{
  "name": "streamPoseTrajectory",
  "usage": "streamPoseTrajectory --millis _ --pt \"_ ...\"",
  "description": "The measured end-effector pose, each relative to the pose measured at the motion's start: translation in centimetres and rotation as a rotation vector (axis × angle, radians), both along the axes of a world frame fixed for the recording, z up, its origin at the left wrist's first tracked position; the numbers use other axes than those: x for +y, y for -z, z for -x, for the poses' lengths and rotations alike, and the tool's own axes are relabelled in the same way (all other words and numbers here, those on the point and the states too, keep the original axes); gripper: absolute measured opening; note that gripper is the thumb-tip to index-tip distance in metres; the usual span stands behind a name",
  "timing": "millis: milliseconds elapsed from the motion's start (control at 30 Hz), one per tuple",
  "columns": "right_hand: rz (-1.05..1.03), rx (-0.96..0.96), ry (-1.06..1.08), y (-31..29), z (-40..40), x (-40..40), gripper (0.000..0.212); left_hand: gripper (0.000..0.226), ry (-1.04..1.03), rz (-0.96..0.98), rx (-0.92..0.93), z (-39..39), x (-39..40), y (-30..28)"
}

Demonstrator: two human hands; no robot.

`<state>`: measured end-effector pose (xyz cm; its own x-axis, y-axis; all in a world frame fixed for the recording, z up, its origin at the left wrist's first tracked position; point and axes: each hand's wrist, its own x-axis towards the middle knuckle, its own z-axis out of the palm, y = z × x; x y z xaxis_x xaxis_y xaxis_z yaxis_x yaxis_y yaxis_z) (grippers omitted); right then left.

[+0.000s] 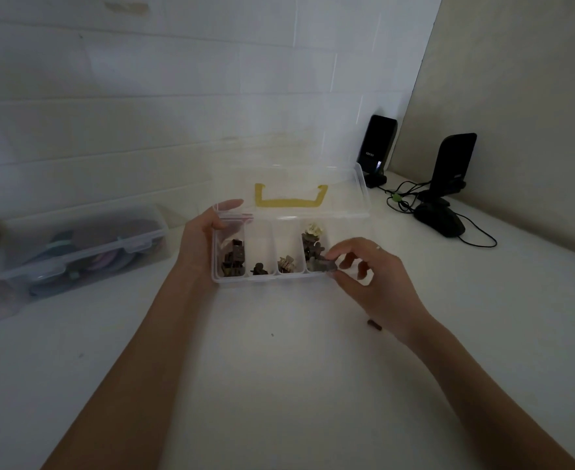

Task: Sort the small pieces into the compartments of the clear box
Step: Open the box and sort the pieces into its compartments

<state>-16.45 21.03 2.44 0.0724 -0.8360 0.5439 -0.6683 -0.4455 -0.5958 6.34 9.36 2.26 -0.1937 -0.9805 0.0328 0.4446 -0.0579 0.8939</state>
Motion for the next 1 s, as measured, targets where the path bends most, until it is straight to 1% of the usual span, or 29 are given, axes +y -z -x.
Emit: streamPoseTrajectory --millis 133,267,367,500,667,800,900,1000 --pt "0.041 -0.026 0.096 -0.1 1.0 -0.5 0.022 0.047 0.021 0.02 0.0 0.0 0.2 -0.2" --pt "0.063 -0.061 0.177 -0.1 2.3 -0.5 0.02 0.037 0.021 0.048 -0.022 0.0 0.0 -0.2" --pt "0.068 -0.058 0.157 -0.2 2.1 -0.5 0.021 0.036 0.042 0.055 0.013 0.0 -0.2 -0.1" --pt "0.064 0.015 0.098 -0.3 0.9 -0.7 0.022 0.039 0.094 0.068 0.059 0.1 -0.2 -0.1" --pt "0.067 0.014 0.083 -0.7 0.4 -1.0 0.025 0.04 0.111 0.077 0.075 0.1 -0.3 0.0" --pt "0.12 0.005 0.13 -0.9 1.3 -1.1 0.018 0.037 0.133 0.064 0.113 0.2 -0.1 -0.2" --pt "0.115 -0.039 0.191 -0.5 2.8 -0.8 0.02 0.036 0.129 0.079 0.102 0.2 0.0 -0.1" --pt "0.081 -0.071 0.228 0.0 4.1 -0.6 0.022 0.037 0.075 0.065 0.075 0.2 -0.1 -0.2"
